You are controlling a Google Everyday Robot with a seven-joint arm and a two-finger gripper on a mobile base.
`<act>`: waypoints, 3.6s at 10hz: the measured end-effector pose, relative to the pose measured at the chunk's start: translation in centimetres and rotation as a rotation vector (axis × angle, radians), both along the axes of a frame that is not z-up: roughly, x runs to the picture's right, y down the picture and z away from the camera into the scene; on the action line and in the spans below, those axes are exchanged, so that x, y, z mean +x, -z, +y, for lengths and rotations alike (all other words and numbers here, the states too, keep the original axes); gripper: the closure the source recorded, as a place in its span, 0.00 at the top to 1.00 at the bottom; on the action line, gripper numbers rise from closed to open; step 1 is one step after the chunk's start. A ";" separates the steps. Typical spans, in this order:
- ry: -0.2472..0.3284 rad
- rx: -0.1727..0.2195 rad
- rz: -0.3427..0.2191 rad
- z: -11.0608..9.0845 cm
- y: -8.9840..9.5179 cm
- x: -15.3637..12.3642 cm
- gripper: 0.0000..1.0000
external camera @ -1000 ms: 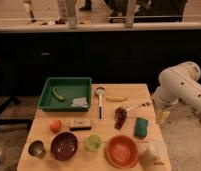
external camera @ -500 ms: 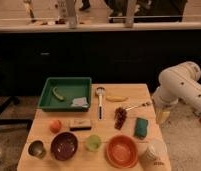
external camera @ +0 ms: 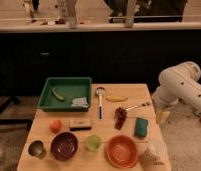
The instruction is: Wipe purple bowl with brush
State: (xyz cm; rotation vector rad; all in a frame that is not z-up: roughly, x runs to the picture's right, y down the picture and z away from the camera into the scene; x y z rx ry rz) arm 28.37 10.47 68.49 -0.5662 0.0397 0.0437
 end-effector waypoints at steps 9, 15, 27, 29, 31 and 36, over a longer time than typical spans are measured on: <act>-0.168 0.017 0.144 0.2 -0.8 -2.5 0.80; -0.350 0.039 0.206 -1.3 -4.5 -7.2 0.80; -0.495 0.037 0.234 -0.4 -9.5 -10.3 0.80; -0.502 0.044 0.235 -0.5 -9.6 -10.3 0.80; -0.624 0.071 0.260 -1.0 -10.3 -11.3 0.80; -0.814 0.100 0.310 -2.4 -11.9 -14.4 0.80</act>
